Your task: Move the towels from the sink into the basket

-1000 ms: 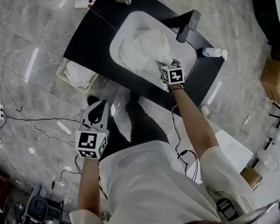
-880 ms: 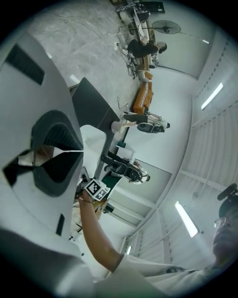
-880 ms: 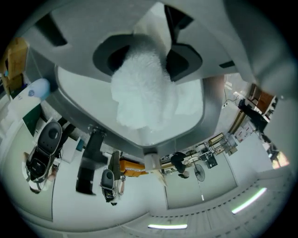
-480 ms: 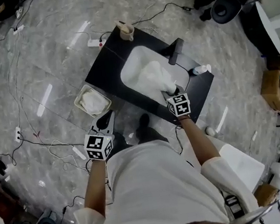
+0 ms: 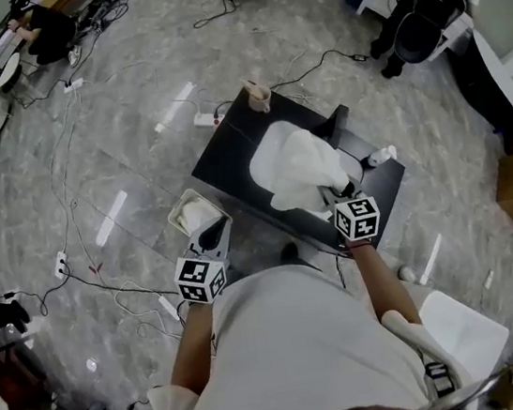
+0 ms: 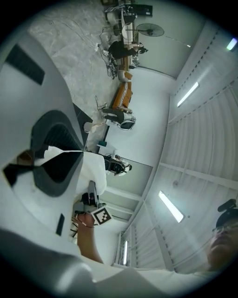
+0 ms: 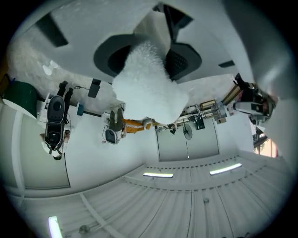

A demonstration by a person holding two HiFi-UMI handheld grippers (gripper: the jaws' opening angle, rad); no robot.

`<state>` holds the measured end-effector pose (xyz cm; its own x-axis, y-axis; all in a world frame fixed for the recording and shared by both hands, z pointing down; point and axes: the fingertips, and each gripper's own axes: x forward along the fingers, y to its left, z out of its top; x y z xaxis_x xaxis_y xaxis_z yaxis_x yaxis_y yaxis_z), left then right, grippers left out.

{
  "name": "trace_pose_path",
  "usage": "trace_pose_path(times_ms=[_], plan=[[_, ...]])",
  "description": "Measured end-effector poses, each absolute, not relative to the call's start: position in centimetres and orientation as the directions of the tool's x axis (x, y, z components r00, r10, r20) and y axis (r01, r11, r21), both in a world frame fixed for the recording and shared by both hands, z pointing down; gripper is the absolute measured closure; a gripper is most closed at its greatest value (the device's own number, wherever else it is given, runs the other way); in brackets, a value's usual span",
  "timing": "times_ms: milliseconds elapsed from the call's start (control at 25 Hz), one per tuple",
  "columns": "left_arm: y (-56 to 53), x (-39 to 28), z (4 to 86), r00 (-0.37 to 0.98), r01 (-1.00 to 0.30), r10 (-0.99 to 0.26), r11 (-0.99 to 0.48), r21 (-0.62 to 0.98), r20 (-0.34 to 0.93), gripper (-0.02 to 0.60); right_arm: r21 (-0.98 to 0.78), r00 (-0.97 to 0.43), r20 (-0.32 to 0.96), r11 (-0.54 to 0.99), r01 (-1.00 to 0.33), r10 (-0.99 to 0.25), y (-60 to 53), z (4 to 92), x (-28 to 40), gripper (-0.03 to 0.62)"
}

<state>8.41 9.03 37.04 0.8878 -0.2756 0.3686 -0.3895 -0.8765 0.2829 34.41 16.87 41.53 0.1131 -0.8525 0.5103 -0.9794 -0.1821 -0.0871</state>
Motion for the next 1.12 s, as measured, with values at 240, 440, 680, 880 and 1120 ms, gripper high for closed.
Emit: trace_pose_path(times_ms=[240, 440, 680, 880, 1120], plan=[[8.8, 7.5, 33.3, 0.893, -0.416, -0.337, -0.872, 0.259, 0.299, 0.572, -0.134, 0.099, 0.370, -0.158, -0.978, -0.924, 17.4, 34.7, 32.3, 0.425], [8.6, 7.4, 31.4, 0.897, -0.416, -0.351, -0.876, 0.246, 0.268, 0.572, -0.139, 0.079, 0.293, -0.124, -0.983, -0.953, 17.6, 30.5, 30.3, 0.425], [9.0, 7.4, 30.5, 0.901, -0.410, -0.353, -0.882, 0.232, 0.251, 0.572, -0.132, 0.051, 0.266, -0.089, -0.987, -0.963, 17.5, 29.3, 28.9, 0.425], [9.3, 6.8, 30.8, 0.899, -0.414, -0.355, -0.879, 0.236, 0.256, 0.572, -0.130, 0.034, 0.267, -0.071, -0.989, -0.963, 17.3, 29.2, 27.9, 0.426], [9.6, 5.1, 30.5, 0.881, -0.457, -0.397, -0.855, 0.246, 0.259, 0.572, -0.125, -0.013, 0.280, -0.023, -0.992, -0.960, 17.0, 28.8, 26.4, 0.427]])
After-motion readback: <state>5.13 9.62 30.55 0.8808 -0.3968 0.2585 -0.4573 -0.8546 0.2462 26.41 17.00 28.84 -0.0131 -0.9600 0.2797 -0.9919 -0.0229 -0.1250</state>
